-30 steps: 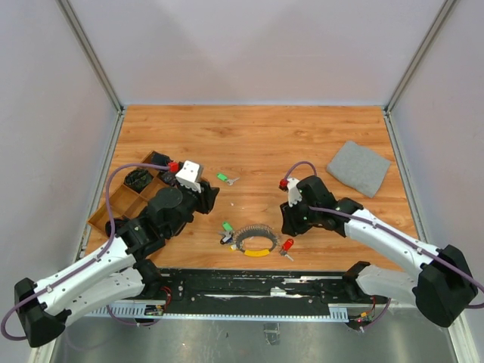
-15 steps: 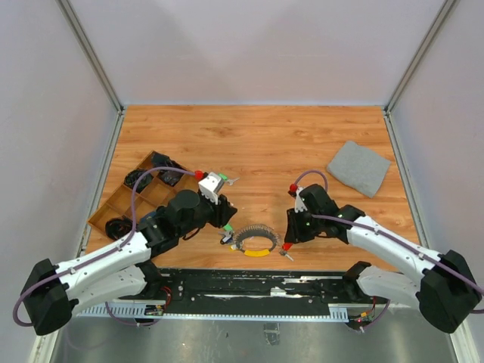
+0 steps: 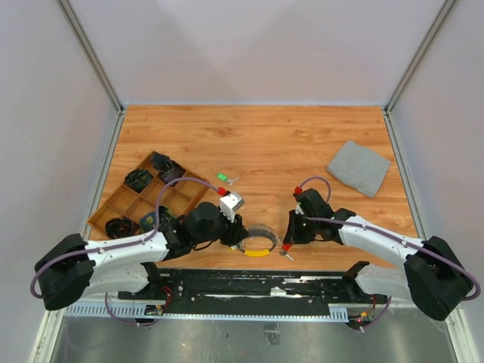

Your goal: Put the keys on the keyring

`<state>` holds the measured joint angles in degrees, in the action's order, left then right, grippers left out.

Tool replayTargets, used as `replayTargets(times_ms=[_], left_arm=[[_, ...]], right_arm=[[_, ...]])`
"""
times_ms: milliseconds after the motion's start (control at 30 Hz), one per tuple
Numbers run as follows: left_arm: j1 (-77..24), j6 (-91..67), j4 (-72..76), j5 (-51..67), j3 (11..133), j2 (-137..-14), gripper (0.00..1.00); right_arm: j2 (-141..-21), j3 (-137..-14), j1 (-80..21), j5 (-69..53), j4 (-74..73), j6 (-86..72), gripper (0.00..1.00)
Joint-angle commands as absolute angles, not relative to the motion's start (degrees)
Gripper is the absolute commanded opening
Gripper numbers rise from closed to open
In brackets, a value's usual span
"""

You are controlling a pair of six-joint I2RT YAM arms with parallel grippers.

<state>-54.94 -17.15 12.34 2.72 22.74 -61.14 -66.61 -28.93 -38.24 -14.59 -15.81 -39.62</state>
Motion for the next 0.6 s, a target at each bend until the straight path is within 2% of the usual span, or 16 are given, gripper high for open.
replayTargets(times_ms=[0, 567], left_arm=[[-58.85, -18.44, 18.89, 2.56, 22.3, -65.87, 0.35], [-62.51, -19.06, 24.46, 1.25, 22.08, -76.63, 0.34]], right_arm=[[-66.83, -26.91, -37.09, -9.6, -14.35, -44.51, 0.06], [-73.35, -29.01, -36.95, -11.29, -9.56, -42.63, 0.07]])
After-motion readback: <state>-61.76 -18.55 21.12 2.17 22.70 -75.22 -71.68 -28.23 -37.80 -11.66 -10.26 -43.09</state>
